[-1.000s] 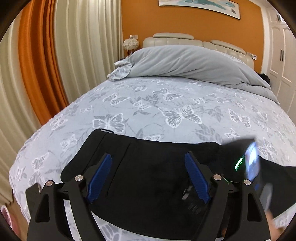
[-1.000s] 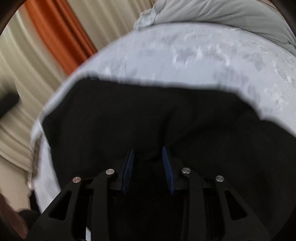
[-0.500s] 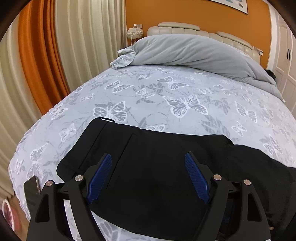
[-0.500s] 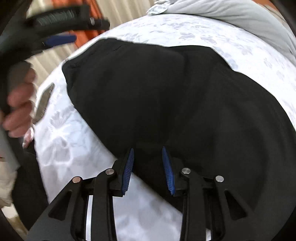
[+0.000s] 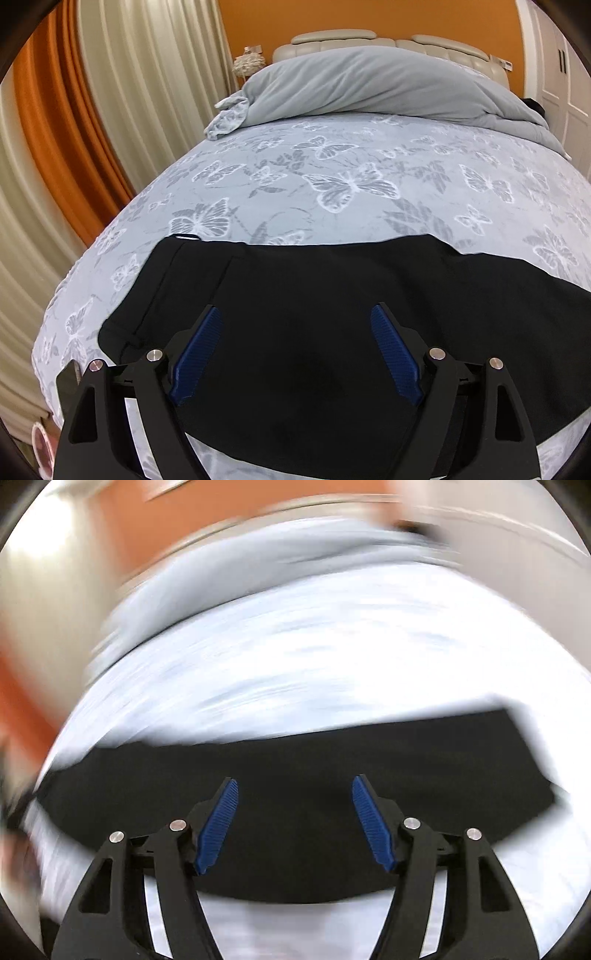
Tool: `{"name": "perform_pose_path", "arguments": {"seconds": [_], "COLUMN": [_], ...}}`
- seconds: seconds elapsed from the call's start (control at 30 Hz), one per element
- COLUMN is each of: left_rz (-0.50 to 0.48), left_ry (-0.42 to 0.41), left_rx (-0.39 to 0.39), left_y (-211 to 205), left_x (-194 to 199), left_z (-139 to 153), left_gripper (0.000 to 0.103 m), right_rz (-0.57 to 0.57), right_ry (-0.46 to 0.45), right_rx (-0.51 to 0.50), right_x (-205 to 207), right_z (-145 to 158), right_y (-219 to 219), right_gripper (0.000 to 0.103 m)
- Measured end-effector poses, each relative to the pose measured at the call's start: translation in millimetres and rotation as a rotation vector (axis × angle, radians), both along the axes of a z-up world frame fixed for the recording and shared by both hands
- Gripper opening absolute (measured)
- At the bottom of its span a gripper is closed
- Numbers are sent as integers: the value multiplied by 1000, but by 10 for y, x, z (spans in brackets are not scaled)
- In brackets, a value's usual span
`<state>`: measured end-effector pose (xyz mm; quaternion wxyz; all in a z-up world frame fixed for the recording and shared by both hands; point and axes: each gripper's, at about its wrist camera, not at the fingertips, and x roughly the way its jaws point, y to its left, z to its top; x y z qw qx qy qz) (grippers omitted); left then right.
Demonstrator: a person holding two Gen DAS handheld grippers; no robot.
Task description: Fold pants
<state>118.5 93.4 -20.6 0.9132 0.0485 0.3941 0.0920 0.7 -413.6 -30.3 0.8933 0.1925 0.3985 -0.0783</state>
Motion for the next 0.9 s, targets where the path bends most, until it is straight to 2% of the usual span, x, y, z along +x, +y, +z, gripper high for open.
{"name": "perform_pose_path", "arguments": {"seconds": [0.07,0.13,0.2,0.27,0.37,0.43,0.5,0.53,0.6,0.63,0.7,0.73,0.8,0.83,0.9], "left_rz": [-14,-31,-49,-65,-98,-110,-125,-131,-137,-138,-138,-140,-141,-142,-141], "left_ry": [6,19,31,33,23,28,42,46,48,47,55,60,70,75,85], "left_rx": [-28,-77,-120,-134,-75,-43,-39,-42,-34,-29,-25,-29,-23,-17,-17], "left_y": [-82,-177,-280,-379,-554,-605,-645,-661,-679,-685,-695,-700,-723,-732,-738], "left_x": [-14,-33,-46,-60,-82,-85,-73,-69,-55,-48,-37,-32,-20,-20,-18], "left_z": [-2,-4,-16,-40,-115,-162,-213,-229,-252,-262,-289,-303,-342,-360,-380], "left_gripper": [81,81,82,82,82,82,82,82,82,82,82,82,82,82,82], "right_rz": [-211,-308,-338,-361,-384,-374,-367,-350,-333,-330,-351,-362,-351,-355,-355], "right_ry": [40,43,60,90,96,113,129,120,58,8,-18,6,129,124,133], "right_rx": [20,78,103,79,106,121,101,119,133,113,58,40,92,85,27], "right_x": [-282,-540,-628,-687,-682,-636,-508,-495,-515,-561,-613,-607,-568,-598,-576], "right_z": [-142,-285,-394,-493,-592,-699,-694,-680,-496,-335,-265,-323,-711,-780,-622], "right_y": [-709,-1192,-1377,-1460,-1613,-1646,-1595,-1595,-1610,-1624,-1717,-1761,-1874,-1868,-1839], "right_gripper": [63,62,61,58,55,42,14,11,10,10,10,10,14,18,23]}}
